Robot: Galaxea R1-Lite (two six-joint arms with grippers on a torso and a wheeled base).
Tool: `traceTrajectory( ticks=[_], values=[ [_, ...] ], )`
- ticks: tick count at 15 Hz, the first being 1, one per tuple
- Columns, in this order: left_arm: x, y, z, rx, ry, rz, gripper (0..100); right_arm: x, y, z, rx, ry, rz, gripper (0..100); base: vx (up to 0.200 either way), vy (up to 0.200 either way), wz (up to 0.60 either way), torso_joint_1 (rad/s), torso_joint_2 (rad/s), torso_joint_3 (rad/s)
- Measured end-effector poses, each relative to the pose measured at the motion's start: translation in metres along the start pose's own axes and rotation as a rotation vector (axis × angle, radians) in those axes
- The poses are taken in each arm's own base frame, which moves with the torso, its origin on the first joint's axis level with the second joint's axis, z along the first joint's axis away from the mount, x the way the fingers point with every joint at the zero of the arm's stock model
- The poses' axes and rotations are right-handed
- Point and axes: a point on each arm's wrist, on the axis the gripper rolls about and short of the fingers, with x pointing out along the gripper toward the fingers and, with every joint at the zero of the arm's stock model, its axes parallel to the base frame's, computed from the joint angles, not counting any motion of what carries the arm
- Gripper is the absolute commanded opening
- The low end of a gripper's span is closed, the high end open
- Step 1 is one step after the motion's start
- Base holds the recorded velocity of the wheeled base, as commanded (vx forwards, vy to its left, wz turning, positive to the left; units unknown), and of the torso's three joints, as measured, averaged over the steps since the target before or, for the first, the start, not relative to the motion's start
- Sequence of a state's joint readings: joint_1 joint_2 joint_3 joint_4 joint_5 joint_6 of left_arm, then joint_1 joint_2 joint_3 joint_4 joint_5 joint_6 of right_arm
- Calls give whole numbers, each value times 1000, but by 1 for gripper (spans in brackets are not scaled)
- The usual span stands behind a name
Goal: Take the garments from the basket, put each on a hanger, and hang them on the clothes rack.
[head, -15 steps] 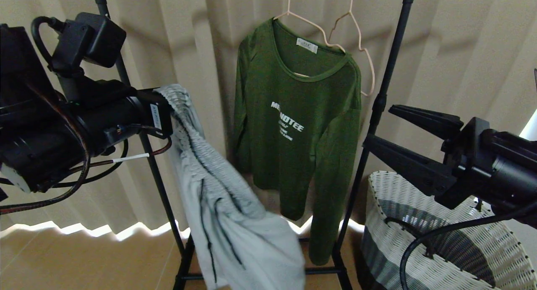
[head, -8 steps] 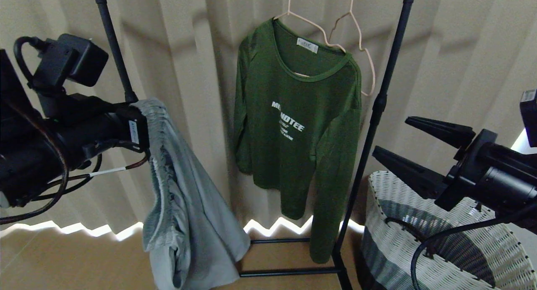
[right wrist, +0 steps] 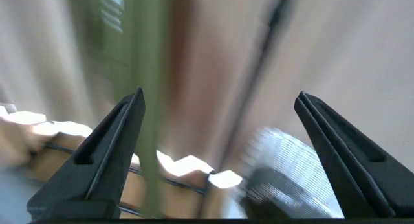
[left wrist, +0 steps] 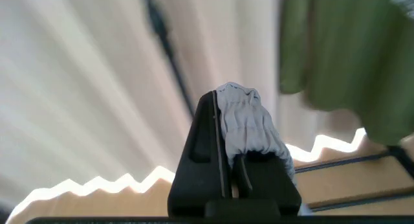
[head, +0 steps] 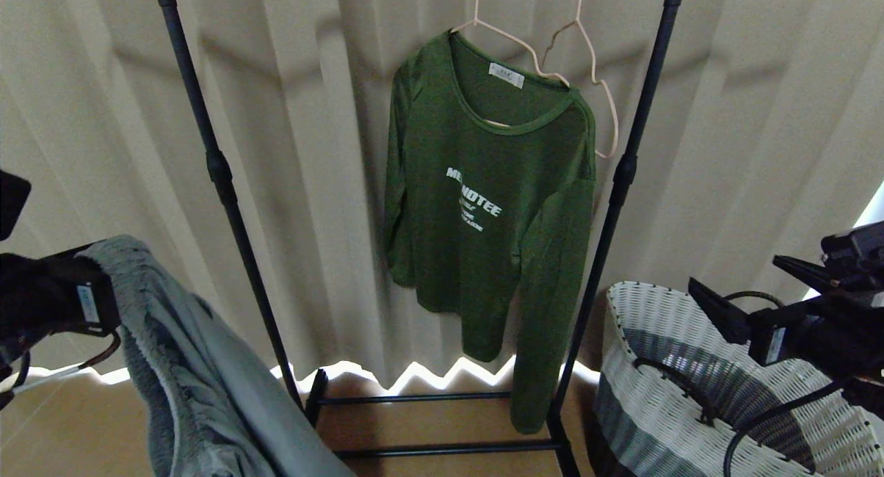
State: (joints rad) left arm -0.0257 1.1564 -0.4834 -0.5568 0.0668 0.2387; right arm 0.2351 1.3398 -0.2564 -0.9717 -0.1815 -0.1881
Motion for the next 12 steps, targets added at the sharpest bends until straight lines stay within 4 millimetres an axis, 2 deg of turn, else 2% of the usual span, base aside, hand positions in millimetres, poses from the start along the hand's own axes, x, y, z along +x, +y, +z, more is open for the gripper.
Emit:
traceTrajectory(
  ticks=[3,5,9,12],
  values=[
    [-26,-4,-27,-21,37,-12,0,-7,-14,-17,-10,43,-106,100,0,0,0,0,0,0],
    [-37,-10,-34,-30,17,-101,0,-10,-20,-22,-7,60,-162,100,0,0,0,0,0,0],
    [-47,-19,-34,-53,-38,-259,0,-13,-23,-18,7,16,-198,100,0,0,0,0,0,0],
    [-52,-34,-25,-92,-86,-426,0,-15,-15,-13,11,-28,-150,100,0,0,0,0,0,0]
  ],
)
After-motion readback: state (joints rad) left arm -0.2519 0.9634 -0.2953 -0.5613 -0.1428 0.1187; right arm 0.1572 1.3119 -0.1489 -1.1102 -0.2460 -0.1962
